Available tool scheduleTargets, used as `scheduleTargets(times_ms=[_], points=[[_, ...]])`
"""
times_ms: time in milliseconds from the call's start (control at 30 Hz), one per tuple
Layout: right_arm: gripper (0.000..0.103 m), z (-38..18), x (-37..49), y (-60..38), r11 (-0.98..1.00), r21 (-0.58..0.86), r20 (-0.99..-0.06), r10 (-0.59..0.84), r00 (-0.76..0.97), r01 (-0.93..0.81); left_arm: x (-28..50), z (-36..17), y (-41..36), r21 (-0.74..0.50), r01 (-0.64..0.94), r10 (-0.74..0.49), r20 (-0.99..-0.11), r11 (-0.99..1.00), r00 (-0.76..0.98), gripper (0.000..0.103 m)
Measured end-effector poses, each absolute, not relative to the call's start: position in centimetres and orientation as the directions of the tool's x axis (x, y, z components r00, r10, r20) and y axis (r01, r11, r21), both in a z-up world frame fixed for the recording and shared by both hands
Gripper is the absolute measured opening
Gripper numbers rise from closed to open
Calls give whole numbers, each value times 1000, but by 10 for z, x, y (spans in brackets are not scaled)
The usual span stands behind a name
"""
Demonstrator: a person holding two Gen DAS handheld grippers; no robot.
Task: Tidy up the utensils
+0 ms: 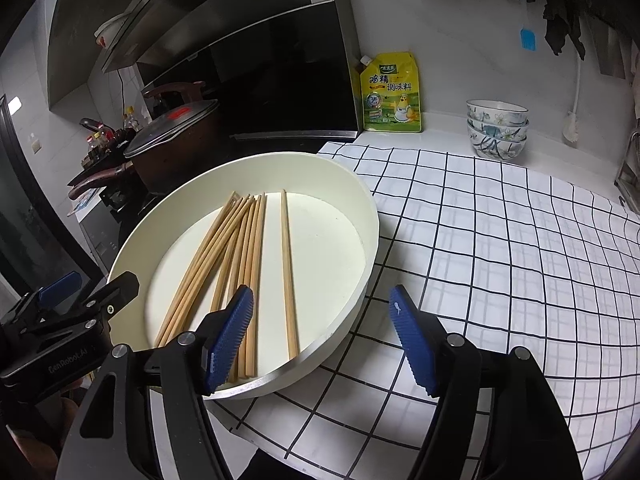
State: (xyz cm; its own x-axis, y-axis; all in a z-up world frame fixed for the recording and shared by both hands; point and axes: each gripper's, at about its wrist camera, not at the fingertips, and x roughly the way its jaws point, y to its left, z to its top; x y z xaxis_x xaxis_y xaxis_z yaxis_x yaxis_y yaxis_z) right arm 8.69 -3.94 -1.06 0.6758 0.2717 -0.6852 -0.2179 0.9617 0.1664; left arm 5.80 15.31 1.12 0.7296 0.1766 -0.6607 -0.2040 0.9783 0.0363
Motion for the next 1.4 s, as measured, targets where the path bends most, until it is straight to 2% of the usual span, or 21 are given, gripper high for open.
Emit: scheduleTargets(times_ms=[1400], points=[[68,-7,78,-42,965,149,-679,260,687,-218,51,17,150,46,-214,191,-654,976,732,97]])
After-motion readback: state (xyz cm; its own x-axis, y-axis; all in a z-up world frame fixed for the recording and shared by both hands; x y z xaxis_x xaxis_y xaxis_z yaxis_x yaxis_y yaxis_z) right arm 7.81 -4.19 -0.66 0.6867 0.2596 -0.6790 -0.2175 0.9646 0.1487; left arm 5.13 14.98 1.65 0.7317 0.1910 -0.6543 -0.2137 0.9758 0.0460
